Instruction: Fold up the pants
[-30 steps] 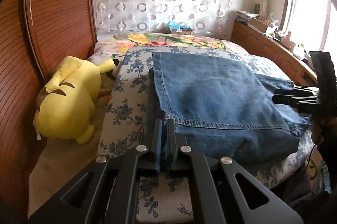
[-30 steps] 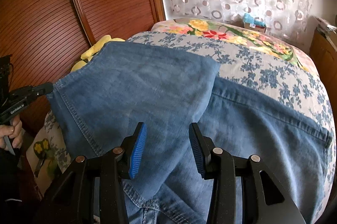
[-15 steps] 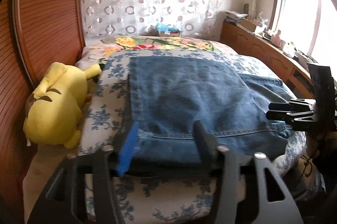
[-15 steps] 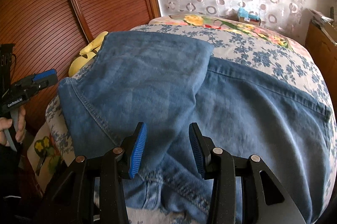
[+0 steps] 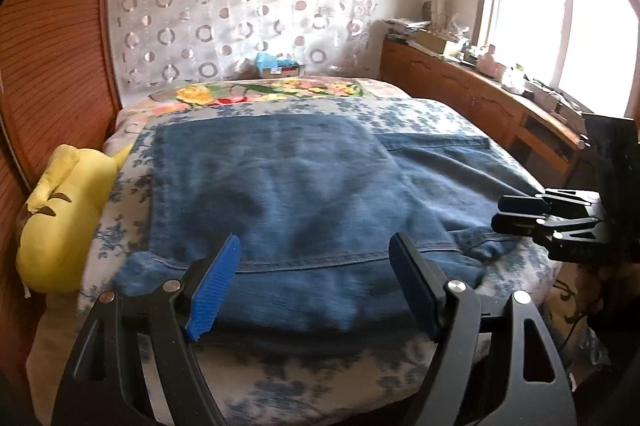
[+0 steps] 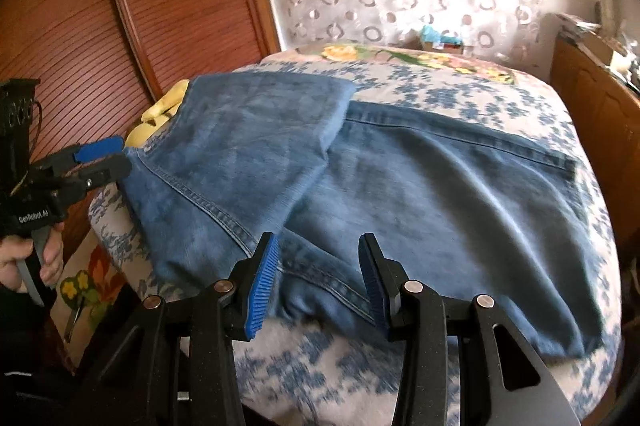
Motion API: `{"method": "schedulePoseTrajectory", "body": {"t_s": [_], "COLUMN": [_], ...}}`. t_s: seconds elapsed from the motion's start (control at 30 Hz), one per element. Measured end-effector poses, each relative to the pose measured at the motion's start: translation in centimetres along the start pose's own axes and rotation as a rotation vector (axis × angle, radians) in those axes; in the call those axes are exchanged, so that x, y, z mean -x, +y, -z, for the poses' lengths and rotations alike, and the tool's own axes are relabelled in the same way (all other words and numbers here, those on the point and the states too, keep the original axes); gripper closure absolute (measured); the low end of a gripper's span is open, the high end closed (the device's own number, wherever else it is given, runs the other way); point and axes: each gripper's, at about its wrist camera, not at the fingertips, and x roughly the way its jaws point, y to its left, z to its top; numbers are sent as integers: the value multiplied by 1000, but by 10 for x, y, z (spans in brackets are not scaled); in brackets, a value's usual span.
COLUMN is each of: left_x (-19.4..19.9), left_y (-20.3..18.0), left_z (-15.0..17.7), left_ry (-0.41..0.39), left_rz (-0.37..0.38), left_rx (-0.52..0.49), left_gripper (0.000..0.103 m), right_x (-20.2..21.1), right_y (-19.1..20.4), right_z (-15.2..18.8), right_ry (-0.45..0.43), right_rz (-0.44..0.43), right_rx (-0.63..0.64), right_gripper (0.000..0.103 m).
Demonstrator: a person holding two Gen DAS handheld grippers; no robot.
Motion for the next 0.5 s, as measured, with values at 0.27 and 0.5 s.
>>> {"method": "schedulePoseTrajectory", "body": {"t_s": [0.27,0.5], "left_x": [11,18], "left_y": [-35,-62], "left_z": [2,4], "left_ry": [-10,-14], "left_rz": [21,42], "left_rx": [-40,-75], "left_gripper": [25,25], "right_x": [51,88], "right_y": [-20,-32], "right_z": [23,44], "right_ry": [-66,-101], "right_rz": [56,101], "right_rx": [-58,-91], "right_gripper": [60,56]}}
